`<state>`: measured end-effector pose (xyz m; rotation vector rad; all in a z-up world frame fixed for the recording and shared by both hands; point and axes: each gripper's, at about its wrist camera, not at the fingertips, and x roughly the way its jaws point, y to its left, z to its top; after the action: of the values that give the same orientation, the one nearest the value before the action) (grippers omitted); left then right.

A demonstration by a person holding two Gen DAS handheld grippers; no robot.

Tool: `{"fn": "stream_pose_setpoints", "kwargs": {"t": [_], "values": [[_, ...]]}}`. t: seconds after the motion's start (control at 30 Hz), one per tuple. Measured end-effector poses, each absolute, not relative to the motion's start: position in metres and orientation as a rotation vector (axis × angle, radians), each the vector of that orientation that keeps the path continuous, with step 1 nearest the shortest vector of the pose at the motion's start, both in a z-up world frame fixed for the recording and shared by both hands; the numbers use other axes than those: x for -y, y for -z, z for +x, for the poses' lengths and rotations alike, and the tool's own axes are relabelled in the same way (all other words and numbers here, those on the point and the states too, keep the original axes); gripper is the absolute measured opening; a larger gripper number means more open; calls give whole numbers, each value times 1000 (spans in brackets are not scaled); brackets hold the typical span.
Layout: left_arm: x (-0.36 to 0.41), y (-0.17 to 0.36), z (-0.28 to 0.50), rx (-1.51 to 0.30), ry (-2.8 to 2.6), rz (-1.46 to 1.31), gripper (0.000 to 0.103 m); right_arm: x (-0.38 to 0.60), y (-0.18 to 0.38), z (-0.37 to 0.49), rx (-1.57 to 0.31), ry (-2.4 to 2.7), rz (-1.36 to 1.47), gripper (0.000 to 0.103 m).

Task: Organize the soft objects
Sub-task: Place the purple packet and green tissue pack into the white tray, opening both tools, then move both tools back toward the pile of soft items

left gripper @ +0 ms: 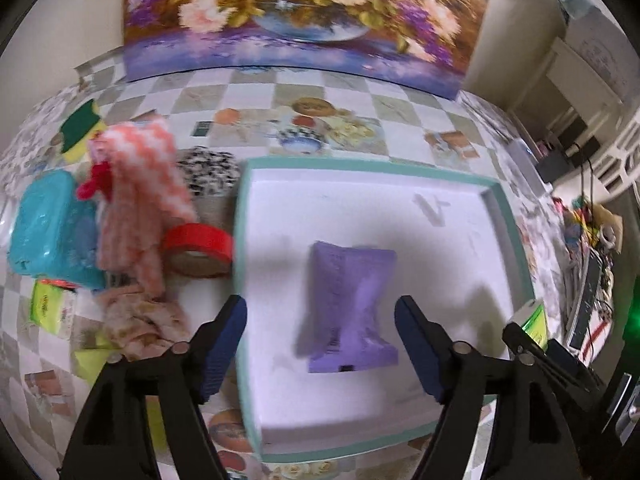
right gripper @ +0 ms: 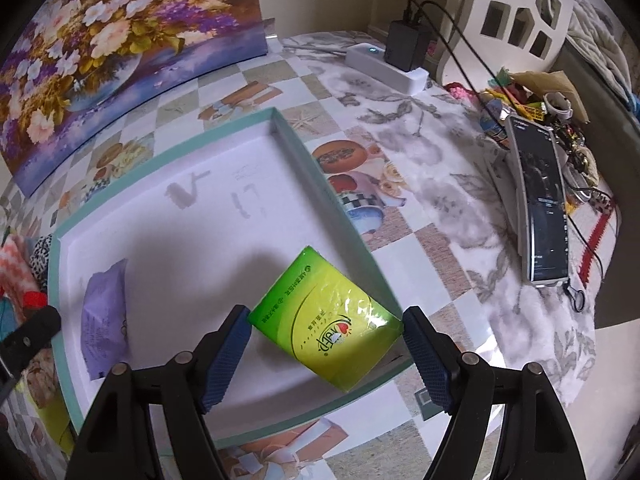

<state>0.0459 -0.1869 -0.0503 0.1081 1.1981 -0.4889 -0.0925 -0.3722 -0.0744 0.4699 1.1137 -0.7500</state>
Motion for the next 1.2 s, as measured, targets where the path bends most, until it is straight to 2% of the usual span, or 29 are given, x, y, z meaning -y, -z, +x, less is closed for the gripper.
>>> {"fn": "stream_pose_setpoints", "kwargs": {"t": [0.03,0.13,0.23,0.33,0.83,1.2], "values": [[182,50,48,-1194,469,103,78,371,75,-92,-1116,747,464,83],[172,49,52,-1183,434,86,90,366,75,-90,-1117,743,441,92],[161,48,56,-1162,385,83,93,362,73,-88,-1097,717,438,103],[149,49,58,-1153,349,68,97,358,71,-87,-1077,698,433,103],[125,51,55,-1141,289,59,97,338,70,-81,-1089,642,397,103],[109,50,53,-1167,262,59,97,328,55,-82,-1030,610,417,103]]}}
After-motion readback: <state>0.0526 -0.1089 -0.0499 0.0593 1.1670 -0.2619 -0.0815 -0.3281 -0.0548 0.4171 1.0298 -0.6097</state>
